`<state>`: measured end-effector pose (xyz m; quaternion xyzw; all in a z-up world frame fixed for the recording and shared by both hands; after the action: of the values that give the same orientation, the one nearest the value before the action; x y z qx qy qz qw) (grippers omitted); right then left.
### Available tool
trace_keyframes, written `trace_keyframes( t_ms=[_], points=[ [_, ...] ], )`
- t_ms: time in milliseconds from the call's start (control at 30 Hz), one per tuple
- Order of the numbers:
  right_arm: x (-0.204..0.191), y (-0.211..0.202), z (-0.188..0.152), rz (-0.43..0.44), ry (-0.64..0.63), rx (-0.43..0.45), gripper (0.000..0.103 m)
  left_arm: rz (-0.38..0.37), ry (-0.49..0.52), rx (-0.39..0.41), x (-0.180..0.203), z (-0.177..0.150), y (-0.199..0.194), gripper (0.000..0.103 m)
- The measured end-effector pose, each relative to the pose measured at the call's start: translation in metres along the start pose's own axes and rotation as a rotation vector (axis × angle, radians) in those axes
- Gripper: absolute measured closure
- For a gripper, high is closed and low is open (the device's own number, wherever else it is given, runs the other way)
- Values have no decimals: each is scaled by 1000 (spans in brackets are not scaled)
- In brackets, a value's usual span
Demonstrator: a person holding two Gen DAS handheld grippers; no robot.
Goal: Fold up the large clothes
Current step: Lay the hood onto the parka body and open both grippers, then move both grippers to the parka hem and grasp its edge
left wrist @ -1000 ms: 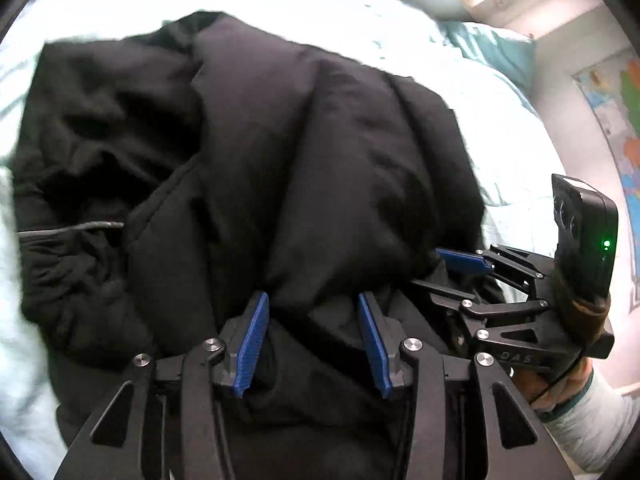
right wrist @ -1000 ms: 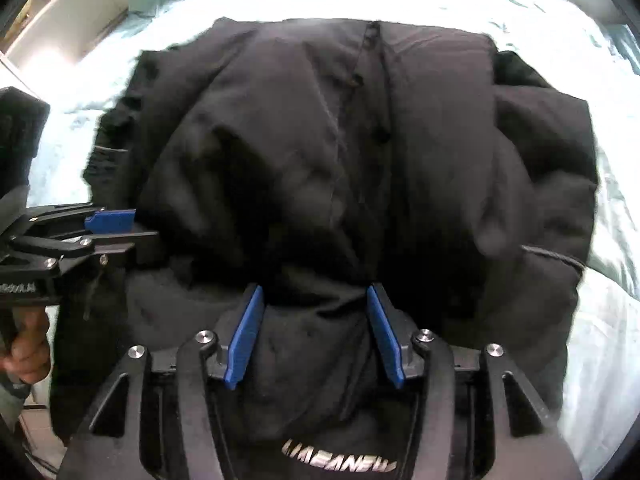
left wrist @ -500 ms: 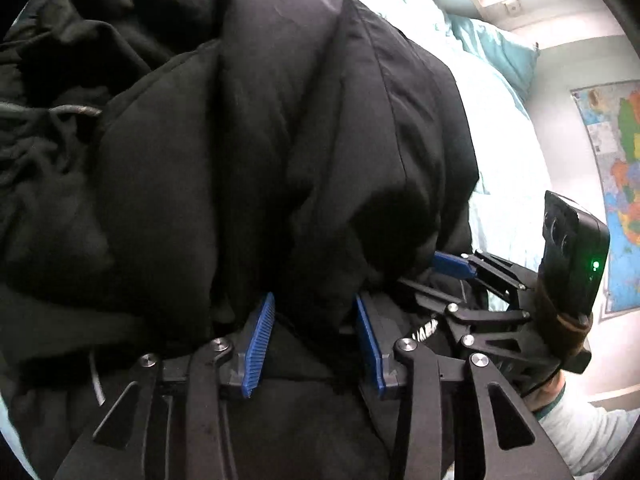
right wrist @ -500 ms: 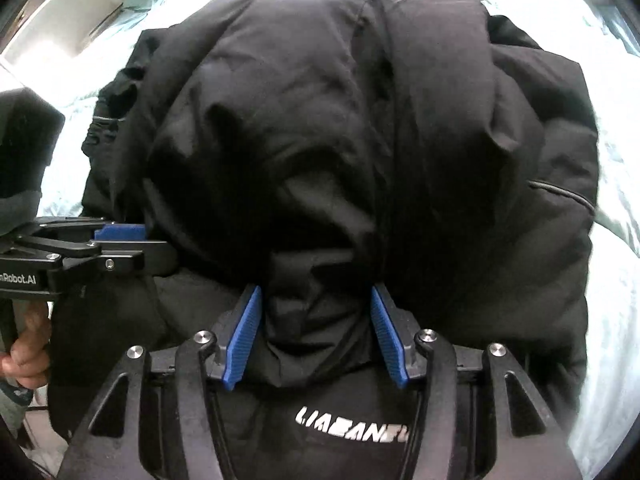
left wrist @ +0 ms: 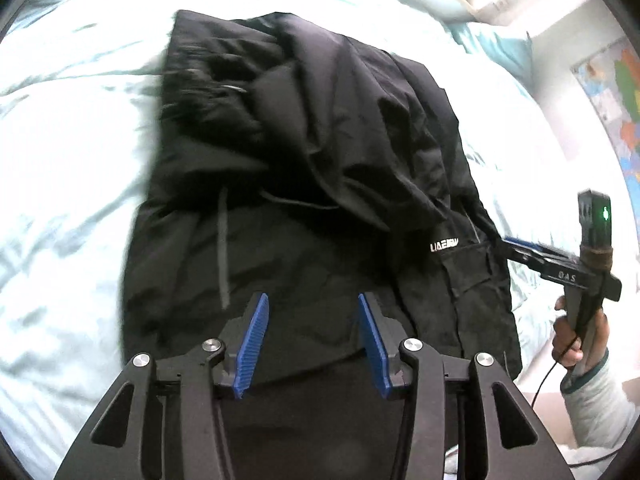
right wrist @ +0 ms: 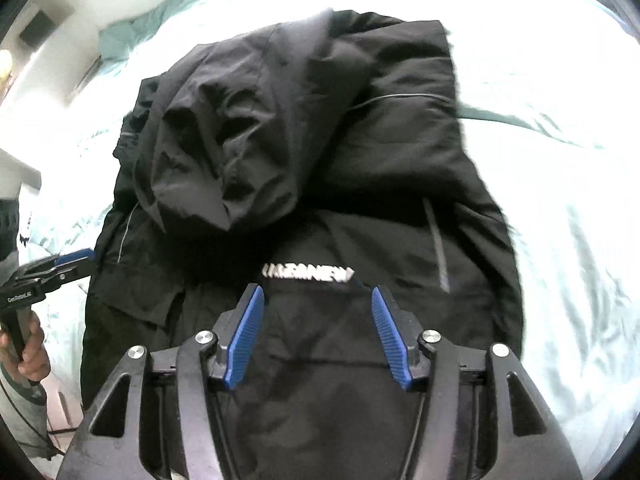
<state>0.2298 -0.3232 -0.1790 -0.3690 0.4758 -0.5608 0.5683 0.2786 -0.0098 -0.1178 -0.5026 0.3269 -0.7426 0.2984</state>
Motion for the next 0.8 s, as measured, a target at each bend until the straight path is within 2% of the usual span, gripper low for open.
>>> trace_keyframes(
  t_ms=[133, 267, 433, 567, 700, 800],
  points=[
    [23, -34, -16, -56, 24, 35, 39, 76, -15, 56, -18, -16, -31, 55],
    [36, -44, -37, -94, 46, 49, 37, 102, -18, 97, -29, -28, -45, 55],
    [54, -34, -68, -161, 90, 60, 36, 147, -2, 133, -42, -49, -46, 55],
    [56, -16, -100, -195, 130, 71, 36, 155, 22, 144, -48, -69, -39, 54],
    [58, -1, -117, -213, 132, 102, 36, 209, 58, 166, -56, -92, -32, 54],
    [57, 8, -125, -236, 120, 147, 36, 269, 72, 222, -62, -110, -34, 54]
  ],
)
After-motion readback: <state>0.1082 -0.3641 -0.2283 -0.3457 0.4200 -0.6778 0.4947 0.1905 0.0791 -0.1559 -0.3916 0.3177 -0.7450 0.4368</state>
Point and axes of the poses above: each gripper's, at about its wrist camera, not at the fingertips, and y roughly the way its jaws point, x to its right, z to its top, the point moved 4 cm from there along y, roughly the way its jaws point, and after that the axes turned 9 degrees about -z, right-handed, at the moved point
